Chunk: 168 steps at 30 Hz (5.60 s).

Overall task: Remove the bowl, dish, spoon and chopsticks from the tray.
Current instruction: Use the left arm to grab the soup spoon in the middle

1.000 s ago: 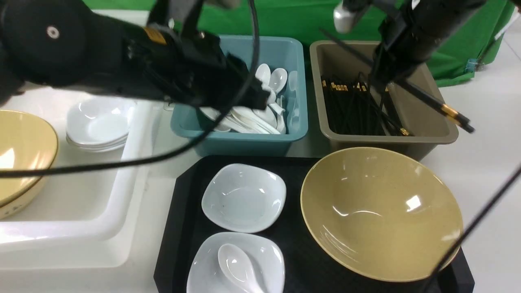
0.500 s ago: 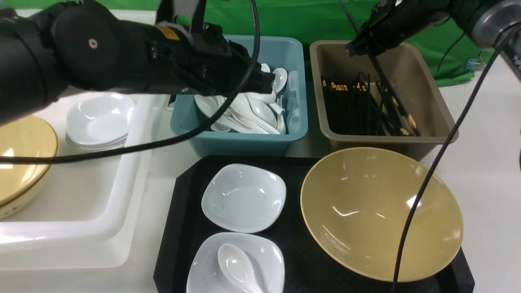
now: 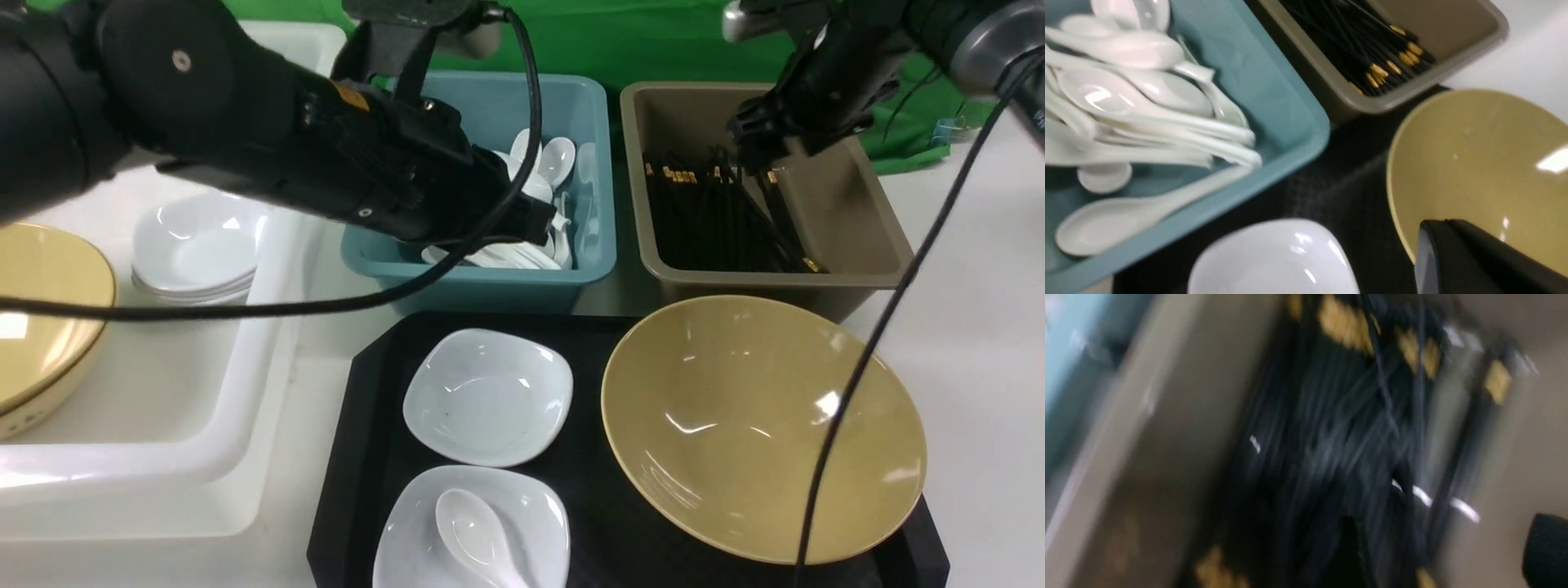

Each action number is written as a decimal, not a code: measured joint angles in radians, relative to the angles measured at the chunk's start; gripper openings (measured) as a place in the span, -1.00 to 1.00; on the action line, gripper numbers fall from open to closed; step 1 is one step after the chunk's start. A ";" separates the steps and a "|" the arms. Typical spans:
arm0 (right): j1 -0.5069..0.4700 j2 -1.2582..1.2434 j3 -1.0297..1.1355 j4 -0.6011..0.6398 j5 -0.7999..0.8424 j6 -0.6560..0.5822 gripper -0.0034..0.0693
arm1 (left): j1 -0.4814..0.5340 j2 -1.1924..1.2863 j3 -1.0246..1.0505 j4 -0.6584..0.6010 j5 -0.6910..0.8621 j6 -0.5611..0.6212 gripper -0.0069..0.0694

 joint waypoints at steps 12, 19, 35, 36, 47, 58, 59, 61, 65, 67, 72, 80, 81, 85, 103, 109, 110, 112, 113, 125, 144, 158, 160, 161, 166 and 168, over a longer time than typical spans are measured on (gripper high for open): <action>-0.002 -0.827 0.830 0.071 -0.055 0.015 -0.88 | -0.097 0.241 -0.262 0.051 0.285 -0.081 -0.66; -0.002 -1.168 1.256 0.138 -0.191 0.014 -0.88 | -0.120 0.381 -0.266 0.076 0.219 -0.102 0.03; -0.002 -1.296 1.359 0.338 -0.207 -0.183 -0.88 | -0.118 0.498 -0.294 0.118 0.149 -0.110 0.58; -0.002 -1.294 1.360 0.357 -0.207 -0.207 -0.88 | -0.113 0.489 -0.309 0.142 0.174 -0.120 0.57; 0.356 -1.027 1.360 0.312 -0.334 -0.294 -0.11 | 0.002 0.311 -0.514 0.391 0.571 -0.237 -0.43; 0.495 -0.930 1.281 0.065 -0.360 -0.067 0.53 | 0.201 0.218 -0.324 0.229 0.598 -0.208 -0.83; 0.495 -0.930 1.269 0.060 -0.353 -0.065 0.51 | 0.197 0.218 -0.297 0.216 0.598 -0.205 -0.83; 0.495 -0.930 1.249 0.059 -0.346 -0.063 0.48 | 0.176 0.218 -0.235 0.202 0.597 -0.190 -0.82; 0.500 -0.930 1.232 0.099 -0.346 -0.069 0.46 | 0.105 0.219 -0.149 0.232 0.601 -0.152 -0.77; 0.531 -0.922 1.232 0.179 -0.346 -0.133 0.45 | 0.071 0.218 -0.125 0.273 0.608 -0.165 -0.73; 0.612 -0.859 1.221 0.236 -0.365 -0.221 0.45 | 0.093 0.165 -0.119 0.304 0.602 -0.219 -0.73; 0.625 -0.739 1.150 0.247 -0.326 -0.201 0.45 | 0.123 -0.080 0.021 0.276 0.522 -0.183 -0.72; 0.625 -0.737 1.131 0.227 -0.308 -0.196 0.44 | 0.123 -0.105 0.038 0.234 0.509 -0.147 -0.72; 0.611 -0.745 1.053 0.076 -0.215 -0.126 0.23 | 0.116 -0.140 0.089 0.025 0.483 0.029 -0.72; 0.125 -1.065 1.100 0.045 0.022 -0.117 -0.92 | -0.166 0.161 0.234 0.023 0.183 0.481 0.30; 0.125 -1.109 1.117 0.069 0.020 -0.119 -0.92 | -0.169 0.247 0.234 0.057 0.185 0.545 0.63; 0.125 -1.113 1.117 0.072 0.017 -0.119 -0.92 | -0.169 0.258 0.234 0.053 0.184 0.557 0.66; 0.125 -1.116 1.117 0.079 0.010 -0.119 -0.92 | -0.170 0.273 0.234 0.053 0.177 0.573 0.67; 0.125 -1.116 1.117 0.083 0.009 -0.119 -0.92 | -0.170 0.276 0.234 0.055 0.168 0.575 0.67; 0.124 -1.116 1.120 0.096 0.003 -0.119 -0.92 | -0.170 0.288 0.234 0.099 0.079 0.527 0.23; 0.124 -1.116 1.120 0.097 0.003 -0.133 -0.92 | -0.169 0.233 0.234 0.137 0.209 0.338 -0.82; 0.124 -1.116 1.120 0.097 0.003 -0.138 -0.92 | -0.171 0.223 0.234 0.085 0.104 0.374 0.36; 0.124 -1.116 1.120 0.097 0.003 -0.138 -0.92 | -0.174 0.223 0.234 0.083 0.081 0.385 0.44; 0.124 -1.116 1.120 0.097 0.002 -0.139 -0.92 | -0.182 0.224 0.234 0.080 0.044 0.394 0.54; 0.124 -1.116 1.120 0.097 -0.001 -0.139 -0.93 | -0.200 0.249 0.234 0.071 0.019 0.396 0.58; 0.124 -1.116 1.120 0.097 -0.002 -0.139 -0.93 | -0.201 0.260 0.234 0.067 0.025 0.397 0.56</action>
